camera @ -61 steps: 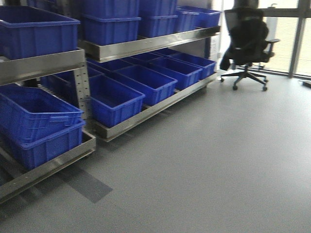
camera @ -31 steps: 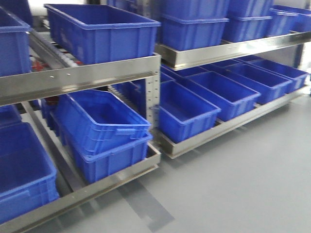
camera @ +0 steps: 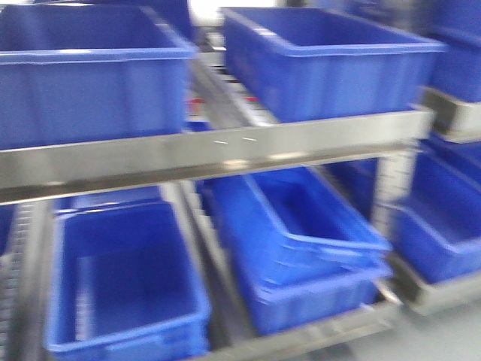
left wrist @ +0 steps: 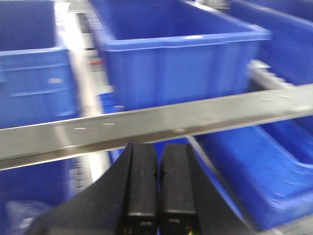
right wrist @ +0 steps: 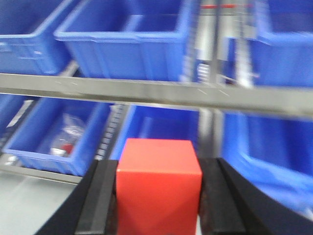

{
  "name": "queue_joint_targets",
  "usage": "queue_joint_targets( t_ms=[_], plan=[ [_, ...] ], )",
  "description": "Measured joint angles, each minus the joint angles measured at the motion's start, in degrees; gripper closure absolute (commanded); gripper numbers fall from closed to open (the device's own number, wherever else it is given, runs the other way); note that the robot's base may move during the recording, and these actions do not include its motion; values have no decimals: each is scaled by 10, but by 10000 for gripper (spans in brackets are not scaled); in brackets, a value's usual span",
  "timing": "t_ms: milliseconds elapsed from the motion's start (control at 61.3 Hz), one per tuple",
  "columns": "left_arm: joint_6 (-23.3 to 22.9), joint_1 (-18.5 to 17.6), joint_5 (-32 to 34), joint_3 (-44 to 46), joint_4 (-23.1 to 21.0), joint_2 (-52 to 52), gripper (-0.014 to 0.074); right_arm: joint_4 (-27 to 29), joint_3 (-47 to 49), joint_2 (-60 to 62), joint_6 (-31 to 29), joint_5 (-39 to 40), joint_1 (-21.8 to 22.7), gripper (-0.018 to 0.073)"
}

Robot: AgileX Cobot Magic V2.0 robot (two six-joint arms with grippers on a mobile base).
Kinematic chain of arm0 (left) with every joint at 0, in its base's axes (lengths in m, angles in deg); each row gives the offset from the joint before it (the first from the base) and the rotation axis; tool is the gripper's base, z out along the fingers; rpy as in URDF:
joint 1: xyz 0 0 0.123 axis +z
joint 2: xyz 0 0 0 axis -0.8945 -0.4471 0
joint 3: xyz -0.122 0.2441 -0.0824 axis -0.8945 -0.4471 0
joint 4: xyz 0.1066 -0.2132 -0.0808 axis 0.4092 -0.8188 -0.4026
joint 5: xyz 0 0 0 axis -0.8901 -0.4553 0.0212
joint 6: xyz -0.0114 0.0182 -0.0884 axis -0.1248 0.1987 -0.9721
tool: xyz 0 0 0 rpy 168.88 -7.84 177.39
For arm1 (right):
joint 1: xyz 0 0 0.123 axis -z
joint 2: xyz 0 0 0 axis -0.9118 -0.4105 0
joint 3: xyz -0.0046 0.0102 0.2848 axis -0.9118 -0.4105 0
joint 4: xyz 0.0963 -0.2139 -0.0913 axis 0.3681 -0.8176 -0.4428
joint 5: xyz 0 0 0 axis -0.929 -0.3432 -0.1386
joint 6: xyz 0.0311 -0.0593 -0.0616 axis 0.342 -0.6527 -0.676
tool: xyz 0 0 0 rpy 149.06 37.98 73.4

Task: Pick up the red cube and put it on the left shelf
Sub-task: 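Approach the blue crate on the rack and stop in front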

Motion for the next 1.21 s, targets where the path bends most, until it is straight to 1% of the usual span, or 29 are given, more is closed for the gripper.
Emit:
queue_joint_targets(
  t_ms=[1208],
  plan=[
    [0,0,0,0,0,0,495,0,0,0,0,0,0,355]
  ],
)
